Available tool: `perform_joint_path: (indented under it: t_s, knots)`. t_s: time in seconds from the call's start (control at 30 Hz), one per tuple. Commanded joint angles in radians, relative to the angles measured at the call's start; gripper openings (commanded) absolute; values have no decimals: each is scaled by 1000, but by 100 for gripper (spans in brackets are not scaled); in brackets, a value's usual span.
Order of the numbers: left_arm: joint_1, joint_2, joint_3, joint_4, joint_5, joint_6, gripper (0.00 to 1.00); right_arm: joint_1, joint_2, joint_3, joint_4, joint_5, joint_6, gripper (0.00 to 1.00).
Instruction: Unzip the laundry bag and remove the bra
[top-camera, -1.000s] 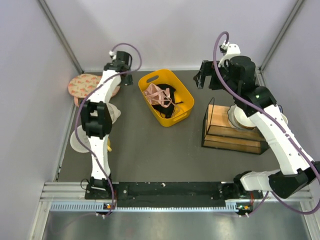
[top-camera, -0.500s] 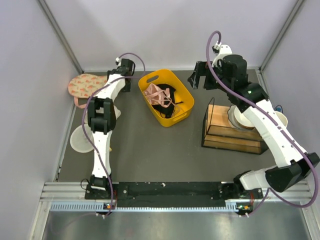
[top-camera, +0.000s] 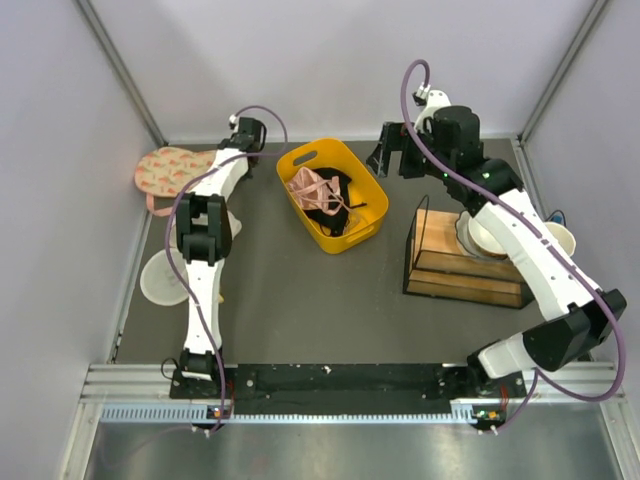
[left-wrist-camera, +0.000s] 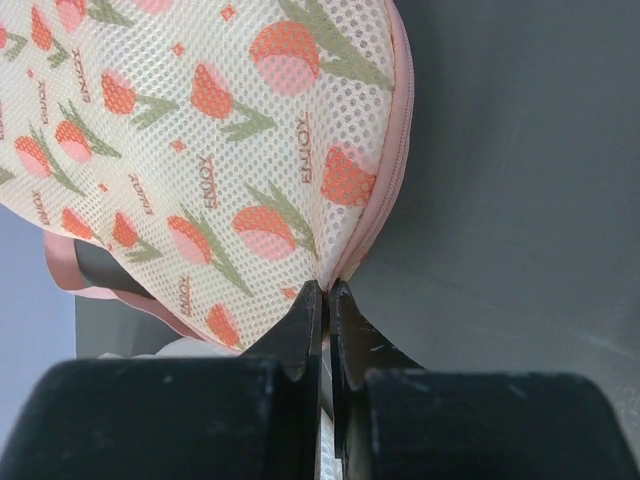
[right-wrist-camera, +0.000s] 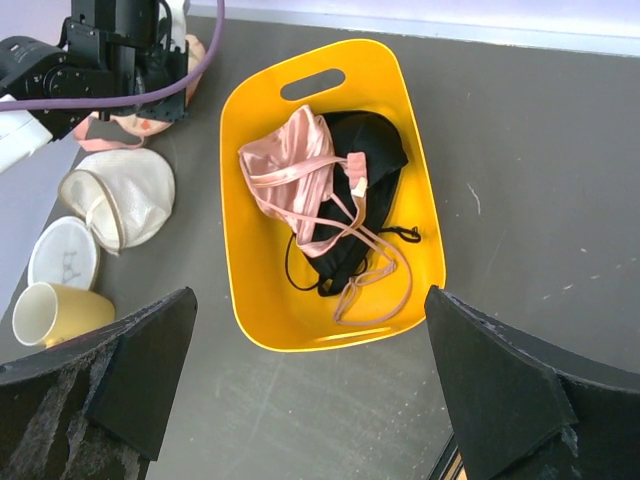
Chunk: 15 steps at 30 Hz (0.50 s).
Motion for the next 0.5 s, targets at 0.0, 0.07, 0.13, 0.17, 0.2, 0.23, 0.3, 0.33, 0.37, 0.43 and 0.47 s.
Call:
perform_joint_path:
  t_s: [0.0,0.07,0.13,0.17,0.2,0.23,0.3,0.33,0.37,0.43,0.47]
  knots:
    - [6,-119,37,5,-50,-32,0,8,12,63,36,-38,18,99]
    - [1,-211,24,-1,-45,-47,0,11,9,63,35,-42,21,99]
    - [-2,-279,15,-4,-42,-58,0,15,1,60,36,-40,21,99]
    - [-6,-347,6,-7,-42,-61,0,14,-3,58,36,-37,20,99]
    - [-9,-380,4,-9,-45,-59,0,14,-9,54,36,-35,21,99]
    - [-15,-414,1,-7,-59,-58,0,15,-14,50,38,-34,20,99]
    - [-52,-501,-5,2,-230,-24,0,17,-34,38,39,-34,21,99]
    - [-72,-526,-11,25,-318,14,0,15,-40,34,39,-34,23,99]
    - [-115,-576,-28,48,-419,52,0,18,-52,29,41,-34,21,99]
    - [-153,-632,-55,142,-464,160,0,18,-63,12,42,-35,26,99]
    - [-184,-690,-74,163,-466,178,0,18,-72,9,41,-35,24,99]
